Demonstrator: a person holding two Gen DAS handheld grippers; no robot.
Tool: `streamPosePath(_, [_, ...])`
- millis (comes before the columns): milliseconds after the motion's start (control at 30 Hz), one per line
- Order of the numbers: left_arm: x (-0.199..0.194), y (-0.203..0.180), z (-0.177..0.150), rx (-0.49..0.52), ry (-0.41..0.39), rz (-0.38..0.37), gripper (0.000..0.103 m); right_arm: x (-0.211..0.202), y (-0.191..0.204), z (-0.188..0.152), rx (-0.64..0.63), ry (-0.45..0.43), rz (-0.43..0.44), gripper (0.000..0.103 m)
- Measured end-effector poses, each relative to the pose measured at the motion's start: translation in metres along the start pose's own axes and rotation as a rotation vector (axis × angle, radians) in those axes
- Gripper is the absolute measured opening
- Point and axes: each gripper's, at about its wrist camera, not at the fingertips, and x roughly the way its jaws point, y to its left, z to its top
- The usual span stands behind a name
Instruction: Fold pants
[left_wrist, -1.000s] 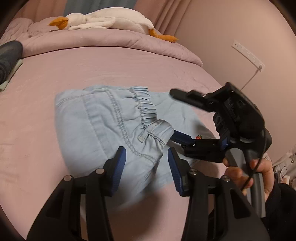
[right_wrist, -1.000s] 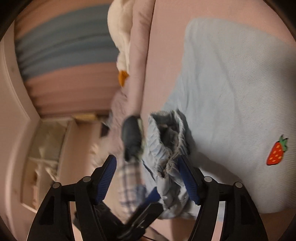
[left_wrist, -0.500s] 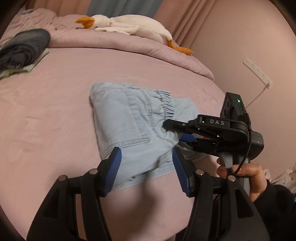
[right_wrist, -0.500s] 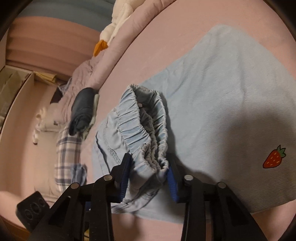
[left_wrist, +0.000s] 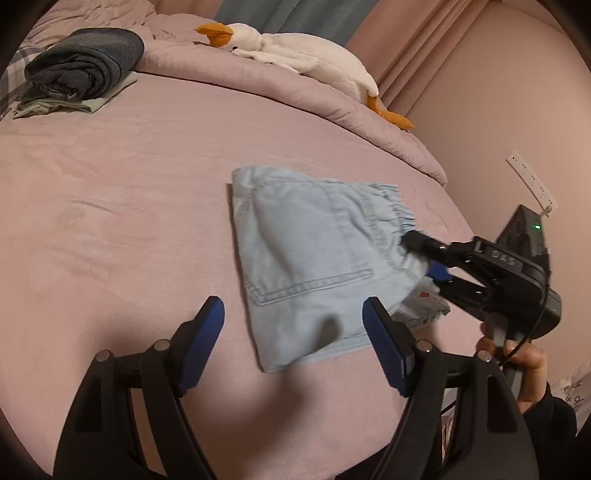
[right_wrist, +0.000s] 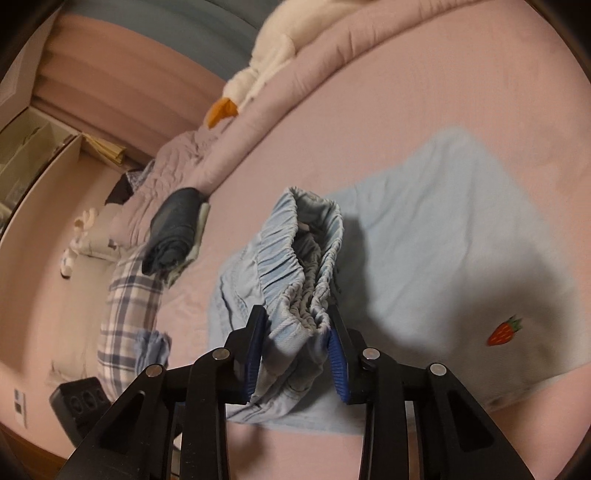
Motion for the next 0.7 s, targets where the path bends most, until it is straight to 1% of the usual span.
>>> streamPosePath(133, [-0.001, 0.002, 0.000, -0.015, 0.000, 0.000, 0.080, -0.011, 0.003, 0.006, -0.031, -0.041, -0.021, 0.034])
streamPosePath(333, [0.000, 0.009, 0.001, -0.049, 0.007, -0.010, 0.080, -0.022, 0.005, 0.012, -0.056, -0.092, -0.039, 0.034])
streamPosePath(533, [0.003, 0.011, 0.002, -0.062, 0.018, -0.010, 0.080, -0.036, -0.001, 0.020, -0.053, -0.150, -0.058, 0.034])
streamPosePath(700, [0.007, 0.009, 0.002, -0.056, 0.033, -0.013, 0.080, -0.042, -0.010, 0.026, -0.039, -0.173, -0.086, 0.034])
